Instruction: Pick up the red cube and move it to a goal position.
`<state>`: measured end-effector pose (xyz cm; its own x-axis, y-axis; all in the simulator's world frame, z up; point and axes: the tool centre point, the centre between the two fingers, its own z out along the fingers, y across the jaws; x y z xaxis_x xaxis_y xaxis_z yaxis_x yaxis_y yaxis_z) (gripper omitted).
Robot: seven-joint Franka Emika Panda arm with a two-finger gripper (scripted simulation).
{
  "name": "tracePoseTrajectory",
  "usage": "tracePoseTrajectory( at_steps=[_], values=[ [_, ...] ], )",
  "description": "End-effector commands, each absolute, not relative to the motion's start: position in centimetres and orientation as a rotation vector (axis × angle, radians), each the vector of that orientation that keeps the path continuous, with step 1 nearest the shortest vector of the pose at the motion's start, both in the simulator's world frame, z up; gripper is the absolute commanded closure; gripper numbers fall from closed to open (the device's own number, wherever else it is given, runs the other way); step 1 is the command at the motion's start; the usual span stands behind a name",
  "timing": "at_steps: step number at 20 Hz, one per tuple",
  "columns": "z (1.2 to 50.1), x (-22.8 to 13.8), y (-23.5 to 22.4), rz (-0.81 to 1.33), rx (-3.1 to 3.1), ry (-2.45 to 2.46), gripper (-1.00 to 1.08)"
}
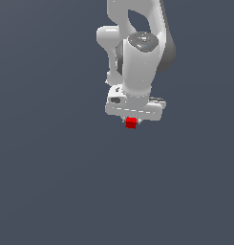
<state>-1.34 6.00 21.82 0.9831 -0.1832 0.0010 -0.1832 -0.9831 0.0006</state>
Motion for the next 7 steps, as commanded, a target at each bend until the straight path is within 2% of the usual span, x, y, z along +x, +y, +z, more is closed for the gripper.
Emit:
tracePoseTrajectory(
  at_steps=[1,7],
  values=[
    [22.35,-1.44,6.36,0.0,3.127,-0.291,1.08],
    [22.08,-1.27,6.17,0.0,3.128,-0.291,1.08]
  ],
)
